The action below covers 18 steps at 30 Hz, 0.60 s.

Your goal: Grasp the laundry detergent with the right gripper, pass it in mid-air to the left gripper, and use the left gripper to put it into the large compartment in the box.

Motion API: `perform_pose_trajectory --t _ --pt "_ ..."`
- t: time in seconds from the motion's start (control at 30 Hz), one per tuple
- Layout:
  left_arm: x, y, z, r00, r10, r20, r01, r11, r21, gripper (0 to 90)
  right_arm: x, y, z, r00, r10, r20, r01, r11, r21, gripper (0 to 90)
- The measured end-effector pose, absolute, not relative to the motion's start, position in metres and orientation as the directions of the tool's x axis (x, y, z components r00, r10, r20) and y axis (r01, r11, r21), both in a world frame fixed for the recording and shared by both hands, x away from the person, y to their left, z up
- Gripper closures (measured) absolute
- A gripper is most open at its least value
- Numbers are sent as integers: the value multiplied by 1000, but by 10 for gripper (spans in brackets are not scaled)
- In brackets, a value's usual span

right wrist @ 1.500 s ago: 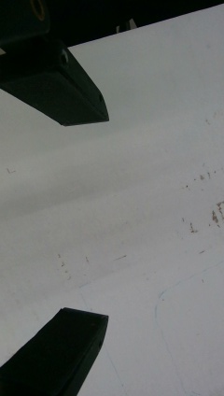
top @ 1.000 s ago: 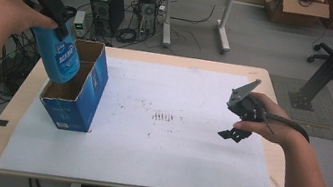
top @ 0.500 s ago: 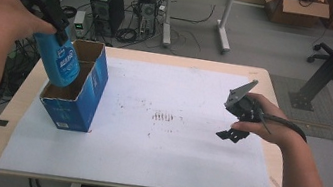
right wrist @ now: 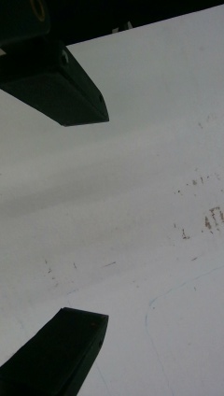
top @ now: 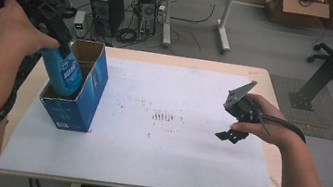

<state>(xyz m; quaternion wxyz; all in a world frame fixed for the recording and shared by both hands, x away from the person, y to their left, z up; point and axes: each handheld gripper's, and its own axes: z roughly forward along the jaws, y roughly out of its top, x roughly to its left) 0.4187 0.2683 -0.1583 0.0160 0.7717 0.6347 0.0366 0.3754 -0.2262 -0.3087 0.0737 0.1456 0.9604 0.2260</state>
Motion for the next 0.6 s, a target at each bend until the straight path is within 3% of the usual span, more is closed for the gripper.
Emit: perform_pose_trajectory --t 0.6 --pt "421 271 -202 188 982 38 980 -190 59 377 375 -224 -311 -949 308 -74 243 859 451 45"
